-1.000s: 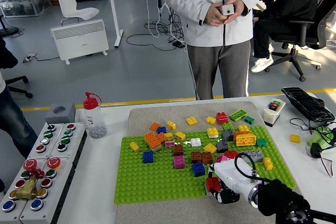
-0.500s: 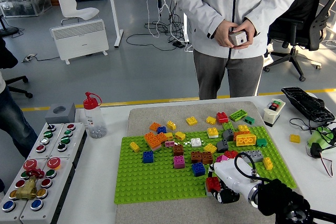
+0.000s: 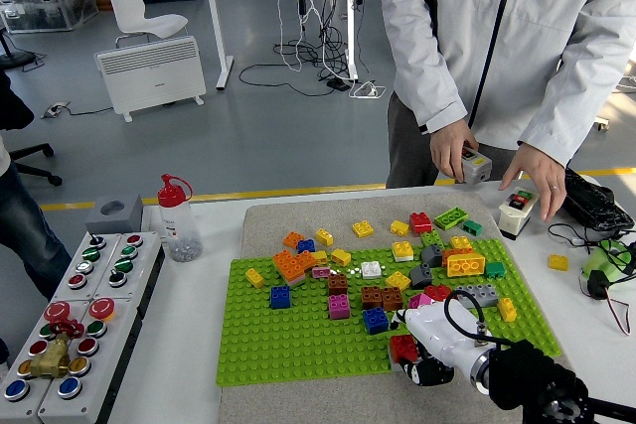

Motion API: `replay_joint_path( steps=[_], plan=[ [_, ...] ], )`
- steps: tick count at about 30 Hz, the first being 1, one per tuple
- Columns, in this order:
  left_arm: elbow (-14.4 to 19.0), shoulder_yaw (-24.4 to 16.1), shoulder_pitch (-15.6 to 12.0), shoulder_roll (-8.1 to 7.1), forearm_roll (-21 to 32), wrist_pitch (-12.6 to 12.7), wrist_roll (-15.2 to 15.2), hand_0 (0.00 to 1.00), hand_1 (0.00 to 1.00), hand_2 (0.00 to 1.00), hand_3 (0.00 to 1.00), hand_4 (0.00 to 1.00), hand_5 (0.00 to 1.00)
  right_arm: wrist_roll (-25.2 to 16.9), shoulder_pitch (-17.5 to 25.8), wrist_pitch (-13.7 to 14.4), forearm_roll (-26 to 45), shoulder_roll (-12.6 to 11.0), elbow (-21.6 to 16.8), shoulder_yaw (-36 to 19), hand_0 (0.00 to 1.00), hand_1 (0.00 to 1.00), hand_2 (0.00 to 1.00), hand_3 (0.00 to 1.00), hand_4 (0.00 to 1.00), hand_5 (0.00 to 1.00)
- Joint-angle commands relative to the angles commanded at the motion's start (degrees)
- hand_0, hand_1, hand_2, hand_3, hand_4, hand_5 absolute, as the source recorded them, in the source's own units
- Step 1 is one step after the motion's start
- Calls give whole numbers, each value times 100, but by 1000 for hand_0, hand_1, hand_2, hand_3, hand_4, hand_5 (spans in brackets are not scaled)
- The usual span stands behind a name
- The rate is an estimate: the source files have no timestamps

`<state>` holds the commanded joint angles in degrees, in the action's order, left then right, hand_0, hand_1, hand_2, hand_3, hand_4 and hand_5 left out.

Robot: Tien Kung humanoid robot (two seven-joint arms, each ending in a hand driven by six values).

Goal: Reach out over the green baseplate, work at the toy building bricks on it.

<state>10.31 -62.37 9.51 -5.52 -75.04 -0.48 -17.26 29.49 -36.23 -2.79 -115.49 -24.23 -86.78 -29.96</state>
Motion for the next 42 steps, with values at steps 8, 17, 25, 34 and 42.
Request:
replay_joint_path(
  steps=[8, 17, 25, 34, 42],
  plan=[
    [0, 4, -15, 2, 3, 0, 2, 675, 688, 661, 606, 349, 998, 3, 5, -5, -1, -12, -51, -2, 363, 258, 355, 768, 672, 298],
    [0, 14, -2, -5, 21, -2, 11, 675, 688, 662, 605, 349, 998, 32, 15, -34, -22, -48, -157, -74, 363, 258, 353, 770, 689, 308],
    [0, 10, -2, -12, 34, 2, 13, 675, 688, 662, 605, 349, 998, 154, 137, -106, -131, -104, -511, -415, 364, 260, 352, 779, 711, 325],
    [0, 15, 4, -13, 39, 5, 14, 674, 688, 662, 604, 349, 998, 263, 443, 238, -249, -180, -1142, -906, 481, 373, 463, 770, 711, 326],
    [0, -4, 7, -9, 24, 11, 17, 674, 688, 661, 604, 349, 998, -217, 866, 1294, 41, -331, -1367, -1131, 593, 600, 652, 746, 551, 294]
  ],
)
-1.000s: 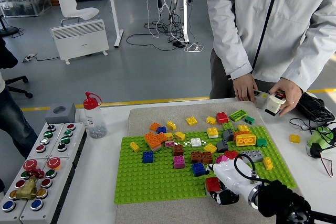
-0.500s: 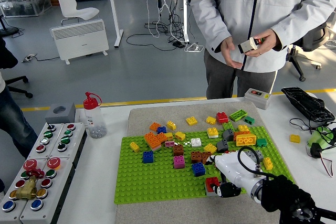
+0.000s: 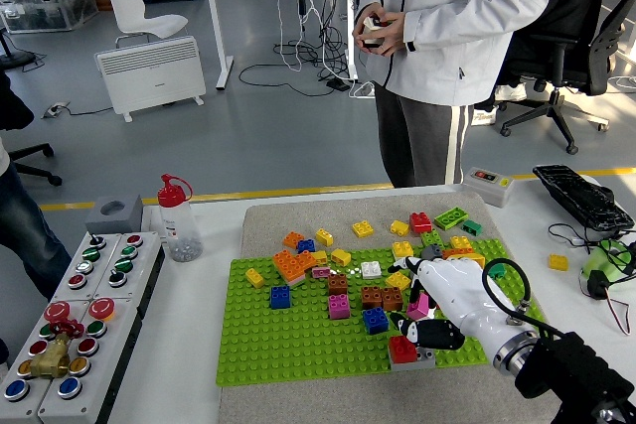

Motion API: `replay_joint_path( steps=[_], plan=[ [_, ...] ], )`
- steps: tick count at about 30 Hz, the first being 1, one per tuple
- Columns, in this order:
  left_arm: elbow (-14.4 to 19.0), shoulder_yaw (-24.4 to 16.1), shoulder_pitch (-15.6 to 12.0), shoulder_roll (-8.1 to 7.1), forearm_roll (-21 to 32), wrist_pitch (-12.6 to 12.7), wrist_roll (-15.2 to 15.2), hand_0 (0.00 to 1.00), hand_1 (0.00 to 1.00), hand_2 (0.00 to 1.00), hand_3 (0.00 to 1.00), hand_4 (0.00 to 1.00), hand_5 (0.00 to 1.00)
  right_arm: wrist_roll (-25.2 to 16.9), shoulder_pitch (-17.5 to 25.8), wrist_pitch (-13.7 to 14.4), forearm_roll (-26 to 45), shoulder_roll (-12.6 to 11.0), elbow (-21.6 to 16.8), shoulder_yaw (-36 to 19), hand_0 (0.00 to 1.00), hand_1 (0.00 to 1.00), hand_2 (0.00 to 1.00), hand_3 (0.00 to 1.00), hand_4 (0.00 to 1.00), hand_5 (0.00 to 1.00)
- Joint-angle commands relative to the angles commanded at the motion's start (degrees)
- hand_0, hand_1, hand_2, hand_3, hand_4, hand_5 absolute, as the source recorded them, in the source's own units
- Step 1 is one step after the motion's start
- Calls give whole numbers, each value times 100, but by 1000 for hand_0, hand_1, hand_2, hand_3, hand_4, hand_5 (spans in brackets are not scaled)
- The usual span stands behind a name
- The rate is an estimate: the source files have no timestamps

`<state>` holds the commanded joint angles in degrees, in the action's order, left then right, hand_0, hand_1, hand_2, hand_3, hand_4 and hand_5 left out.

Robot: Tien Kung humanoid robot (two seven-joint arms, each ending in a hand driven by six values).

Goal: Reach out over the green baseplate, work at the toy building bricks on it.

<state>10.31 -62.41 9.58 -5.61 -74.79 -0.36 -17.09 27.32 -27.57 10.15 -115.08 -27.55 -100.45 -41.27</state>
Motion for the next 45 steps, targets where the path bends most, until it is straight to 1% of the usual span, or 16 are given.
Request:
replay_joint_path(
  steps=[1, 2, 3, 4, 5, 7, 8, 12, 15, 20, 30, 43, 45],
  plan=[
    [0, -1, 0, 2, 0, 0, 1, 674, 688, 661, 604, 349, 998, -150, 65, 160, 121, -23, 28, -8, 593, 600, 652, 746, 551, 294],
    [0, -2, -2, 3, -1, 1, 2, 674, 688, 661, 604, 349, 998, -282, 130, 282, 231, -45, 50, -11, 729, 716, 727, 700, 421, 397],
    [0, -2, -3, 4, -1, 1, 3, 674, 688, 661, 604, 349, 998, -383, 173, 375, 320, -60, 65, -12, 729, 716, 727, 700, 421, 397],
    [0, -3, -4, 6, -1, 1, 4, 674, 688, 661, 604, 349, 998, -561, 249, 528, 475, -86, 86, -6, 729, 716, 727, 700, 421, 397],
    [0, -2, -6, 8, -2, 1, 5, 674, 688, 661, 604, 349, 998, -689, 305, 604, 577, -106, 99, 5, 729, 716, 727, 700, 421, 397],
    [0, -2, -9, 10, -1, 0, 7, 674, 688, 661, 604, 349, 998, -953, 411, 675, 758, -148, 116, 42, 729, 716, 727, 700, 421, 397],
    [0, -3, -11, 11, -4, -1, 8, 674, 688, 661, 604, 349, 998, -1074, 455, 700, 817, -162, 122, 60, 790, 753, 744, 678, 392, 477],
    [0, -8, -18, 13, -19, -7, 10, 674, 688, 661, 604, 349, 998, -1565, 590, 720, 941, -189, 156, 117, 790, 753, 744, 678, 392, 477],
    [0, 2, -16, 15, -14, -14, 14, 674, 687, 661, 604, 349, 998, -1779, 634, 682, 920, -196, 204, 167, 789, 749, 728, 655, 370, 489],
    [0, -5, -20, 21, -30, -19, 11, 674, 687, 661, 604, 349, 998, -1872, 651, 630, 835, -193, 301, 264, 786, 745, 717, 646, 367, 478],
    [0, -24, -46, 26, -59, -21, 3, 674, 687, 661, 604, 349, 998, -1892, 606, 511, 746, -159, 484, 447, 788, 746, 711, 638, 352, 461],
    [0, -15, -50, 28, -66, -21, 14, 674, 688, 661, 606, 349, 998, -1667, 470, 392, 484, -141, 718, 552, 794, 740, 699, 635, 354, 457],
    [0, -18, -43, 25, -64, -18, 16, 675, 687, 661, 605, 349, 998, -1634, 453, 389, 456, -137, 759, 554, 781, 730, 685, 624, 356, 456]
  ],
)
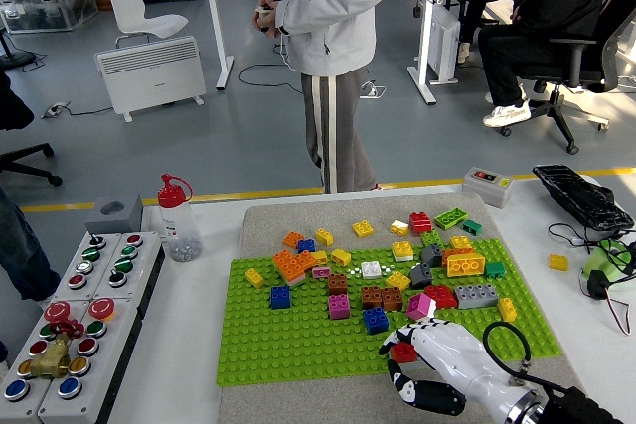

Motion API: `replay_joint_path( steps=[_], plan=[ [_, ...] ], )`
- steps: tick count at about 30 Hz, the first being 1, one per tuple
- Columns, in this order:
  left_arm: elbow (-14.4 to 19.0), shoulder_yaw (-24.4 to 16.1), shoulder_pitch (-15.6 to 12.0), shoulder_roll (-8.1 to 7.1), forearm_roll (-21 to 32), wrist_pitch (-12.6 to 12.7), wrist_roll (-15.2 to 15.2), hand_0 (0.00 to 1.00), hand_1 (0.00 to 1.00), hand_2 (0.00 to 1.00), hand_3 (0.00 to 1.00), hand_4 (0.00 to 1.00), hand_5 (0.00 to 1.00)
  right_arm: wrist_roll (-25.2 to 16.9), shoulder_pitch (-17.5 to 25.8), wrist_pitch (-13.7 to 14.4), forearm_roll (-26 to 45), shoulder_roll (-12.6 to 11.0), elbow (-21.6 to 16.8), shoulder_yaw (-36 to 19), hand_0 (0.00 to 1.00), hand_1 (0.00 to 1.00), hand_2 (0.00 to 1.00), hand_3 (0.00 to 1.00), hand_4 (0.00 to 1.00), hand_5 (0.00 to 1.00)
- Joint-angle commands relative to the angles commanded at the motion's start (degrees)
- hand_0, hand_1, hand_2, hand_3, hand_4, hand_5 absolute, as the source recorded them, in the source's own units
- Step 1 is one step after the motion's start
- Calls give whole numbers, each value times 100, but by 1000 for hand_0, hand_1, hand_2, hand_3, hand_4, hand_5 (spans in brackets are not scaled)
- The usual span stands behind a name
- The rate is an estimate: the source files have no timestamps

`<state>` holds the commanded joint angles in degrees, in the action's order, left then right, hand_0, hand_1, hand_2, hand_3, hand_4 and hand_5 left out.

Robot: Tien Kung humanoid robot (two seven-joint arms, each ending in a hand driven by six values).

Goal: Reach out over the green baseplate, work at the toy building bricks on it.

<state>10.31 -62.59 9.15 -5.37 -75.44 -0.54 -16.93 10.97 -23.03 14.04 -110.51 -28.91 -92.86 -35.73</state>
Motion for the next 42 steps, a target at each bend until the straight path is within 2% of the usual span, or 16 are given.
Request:
replay_joint_path(
  steps=[24, 42],
  plan=[
    [0, -15, 47, -11, 5, 16, 6, 674, 687, 661, 605, 349, 998, 117, -178, -20, -43, 86, 296, 115, 775, 721, 679, 619, 365, 443],
    [0, -23, 54, -13, -9, 17, 8, 675, 687, 661, 605, 349, 998, 163, -218, -56, -37, 131, 381, 191, 779, 718, 677, 617, 375, 439]
  ],
)
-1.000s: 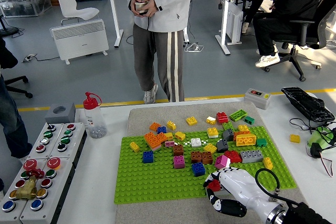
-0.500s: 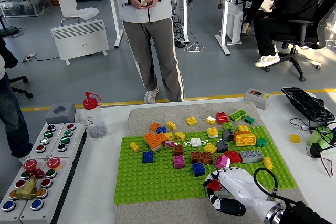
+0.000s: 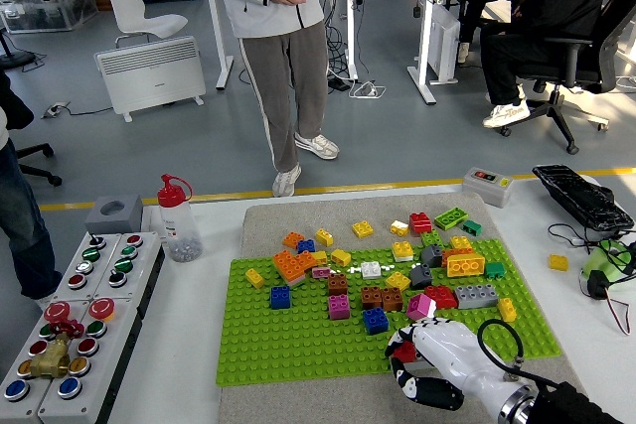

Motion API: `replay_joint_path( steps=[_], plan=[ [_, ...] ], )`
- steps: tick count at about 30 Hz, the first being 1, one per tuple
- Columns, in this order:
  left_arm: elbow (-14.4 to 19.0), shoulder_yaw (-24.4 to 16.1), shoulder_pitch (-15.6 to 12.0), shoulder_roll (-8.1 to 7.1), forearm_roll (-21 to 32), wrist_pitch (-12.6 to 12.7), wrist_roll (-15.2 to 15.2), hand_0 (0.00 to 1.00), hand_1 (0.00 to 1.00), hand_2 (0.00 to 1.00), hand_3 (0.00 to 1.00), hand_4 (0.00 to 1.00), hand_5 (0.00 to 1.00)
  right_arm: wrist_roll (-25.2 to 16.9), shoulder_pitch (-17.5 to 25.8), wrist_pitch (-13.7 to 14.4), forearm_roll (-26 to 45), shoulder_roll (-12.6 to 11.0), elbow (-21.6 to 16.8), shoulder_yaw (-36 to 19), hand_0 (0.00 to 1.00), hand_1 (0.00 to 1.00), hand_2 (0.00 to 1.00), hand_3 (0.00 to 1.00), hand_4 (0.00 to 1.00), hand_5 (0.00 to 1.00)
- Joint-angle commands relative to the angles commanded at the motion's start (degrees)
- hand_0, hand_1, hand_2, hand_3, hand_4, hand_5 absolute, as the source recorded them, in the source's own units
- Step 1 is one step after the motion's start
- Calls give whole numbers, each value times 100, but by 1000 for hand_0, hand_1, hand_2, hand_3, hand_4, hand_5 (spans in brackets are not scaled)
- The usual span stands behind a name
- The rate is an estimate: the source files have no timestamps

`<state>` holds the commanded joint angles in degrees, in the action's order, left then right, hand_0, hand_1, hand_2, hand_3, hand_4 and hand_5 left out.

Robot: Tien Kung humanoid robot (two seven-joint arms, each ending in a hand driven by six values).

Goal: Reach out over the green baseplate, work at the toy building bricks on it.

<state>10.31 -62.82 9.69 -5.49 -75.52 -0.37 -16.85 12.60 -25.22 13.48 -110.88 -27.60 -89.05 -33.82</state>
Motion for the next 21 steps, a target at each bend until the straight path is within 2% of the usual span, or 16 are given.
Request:
replay_joint_path(
  steps=[21],
  plan=[
    [0, -4, -5, 7, -10, -2, -7, 675, 687, 661, 604, 349, 998, 48, -20, -35, -21, 13, -31, 56, 775, 717, 676, 617, 378, 431]
  ],
)
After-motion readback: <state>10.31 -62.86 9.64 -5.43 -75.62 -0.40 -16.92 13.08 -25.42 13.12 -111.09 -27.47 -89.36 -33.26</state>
